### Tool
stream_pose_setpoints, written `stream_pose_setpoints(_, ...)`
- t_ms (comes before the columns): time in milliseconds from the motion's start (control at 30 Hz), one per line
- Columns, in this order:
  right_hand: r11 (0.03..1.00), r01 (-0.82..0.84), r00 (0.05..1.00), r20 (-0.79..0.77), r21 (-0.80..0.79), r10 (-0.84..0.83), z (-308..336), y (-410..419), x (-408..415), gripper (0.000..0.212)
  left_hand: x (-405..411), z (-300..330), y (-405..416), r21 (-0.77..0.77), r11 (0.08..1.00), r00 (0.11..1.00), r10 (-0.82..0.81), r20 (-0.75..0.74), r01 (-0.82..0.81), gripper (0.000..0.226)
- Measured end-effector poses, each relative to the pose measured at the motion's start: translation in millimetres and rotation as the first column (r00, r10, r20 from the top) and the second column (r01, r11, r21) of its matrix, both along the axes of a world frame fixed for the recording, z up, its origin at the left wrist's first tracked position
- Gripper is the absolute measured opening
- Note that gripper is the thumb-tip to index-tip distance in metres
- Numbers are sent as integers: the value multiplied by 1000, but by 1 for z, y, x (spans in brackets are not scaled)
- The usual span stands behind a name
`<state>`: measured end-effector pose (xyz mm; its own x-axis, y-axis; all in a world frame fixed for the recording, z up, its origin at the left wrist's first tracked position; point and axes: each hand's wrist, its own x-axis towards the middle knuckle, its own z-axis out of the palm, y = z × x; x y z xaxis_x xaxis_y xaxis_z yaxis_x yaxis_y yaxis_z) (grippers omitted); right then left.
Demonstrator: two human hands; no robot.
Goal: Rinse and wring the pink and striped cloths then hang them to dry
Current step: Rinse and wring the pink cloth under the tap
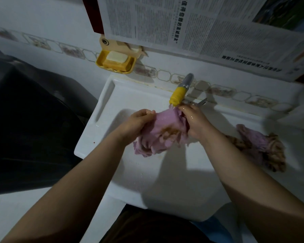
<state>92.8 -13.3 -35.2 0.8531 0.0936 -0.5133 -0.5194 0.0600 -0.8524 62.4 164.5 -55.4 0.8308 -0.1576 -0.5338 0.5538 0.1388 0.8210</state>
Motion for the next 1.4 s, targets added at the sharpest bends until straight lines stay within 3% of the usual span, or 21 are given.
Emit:
stream_pose_setpoints(67, 995, -64, 997, -28, 74, 66, 1, 7, -3, 26, 2, 5, -3, 29, 997, 995, -67, 74, 65, 21)
stream_pose_setpoints(167, 982, -174, 985, -4, 74, 175, 7, 10, -1, 14, 5, 15, -5, 178, 940, 924, -323, 204, 290, 28)
stream_pose_setpoints(267, 965, -216, 975, 21, -151, 222, 5, 5, 5, 10, 12, 21, 5, 430, 825, 845, -488, 216, 367, 33)
stream_pose_setpoints(333, 939, -242, 968, 10, -244, 252, 1, 1, 5, 35, 15, 22, 11, 525, 770, 812, -537, 228, 362, 39)
stream_pose_setpoints(367, 931, -279, 958, -2, -237, 287, 0, -1, 4, 38, 16, 22, 13, 524, 776, 809, -533, 246, 352, 41)
stream_pose_setpoints(467, 865, -482, 875, -24, -143, 484, -3, -8, -1, 23, 18, 18, 13, 452, 857, 878, -395, 270, 246, 37)
stream_pose_setpoints(567, 736, -628, 770, -68, -251, 634, -1, -13, -8, 4, 17, 16, 8, 389, 915, 921, -240, 306, 109, 33)
stream_pose_setpoints(600, 710, -638, 758, -80, -297, 647, -3, -14, -11, 12, 17, 16, 7, 324, 944, 944, -156, 292, 56, 32)
stream_pose_setpoints(633, 711, -625, 767, -82, -323, 637, -5, -15, -14, 17, 19, 16, 7, 260, 966, 962, -75, 262, 4, 31)
stream_pose_setpoints(700, 850, -473, 877, -36, -233, 478, -14, -18, -15, 18, 20, 15, 6, 180, 980, 981, 48, 187, -82, 30)
stream_pose_setpoints(733, 927, -342, 939, -11, -152, 345, -14, -17, -15, 18, 19, 14, 3, 183, 977, 986, 87, 141, -113, 29)
stream_pose_setpoints(800, 980, -152, 987, 26, -132, 156, -19, -10, -15, 22, 20, 11, -5, 231, 955, 983, 181, 35, -184, 26)
stream_pose_setpoints(867, 952, -121, 980, 116, -280, 159, -18, 10, -21, 30, 18, 10, -19, 249, 933, 949, 296, -112, -261, 28)
stream_pose_setpoints(933, 874, -100, 951, 211, -475, 224, -12, 34, -28, 40, 16, 8, -40, 130, 947, 920, 317, -230, -293, 32)
stream_pose_setpoints(1000, 809, 14, 948, 265, -587, 177, -12, 41, -19, 43, 12, 13, -62, 33, 959, 921, 279, -274, -281, 32)
stream_pose_setpoints(1100, 760, 149, 936, 337, -633, 97, -12, 37, -9, 36, 13, 18, -76, -36, 929, 894, 343, -289, -368, 28)
stream_pose_setpoints(1167, 739, 113, 886, 404, -664, 227, -10, 43, -18, 42, 18, 20, -71, -50, 925, 898, 352, -265, -378, 29)
stream_pose_setpoints(1233, 675, 67, 866, 379, -735, 327, -5, 45, -21, 48, 18, 23, -71, -20, 938, 918, 335, -210, -347, 31)
stream_pose_setpoints(1333, 629, 74, 942, 262, -774, 212, -1, 32, 0, 38, 16, 28, -76, 47, 945, 897, 321, -304, -323, 38)
stream_pose_setpoints(1400, 625, 89, 918, 308, -776, 251, 0, 36, -5, 43, 19, 25, -72, 25, 955, 903, 289, -319, -297, 35)
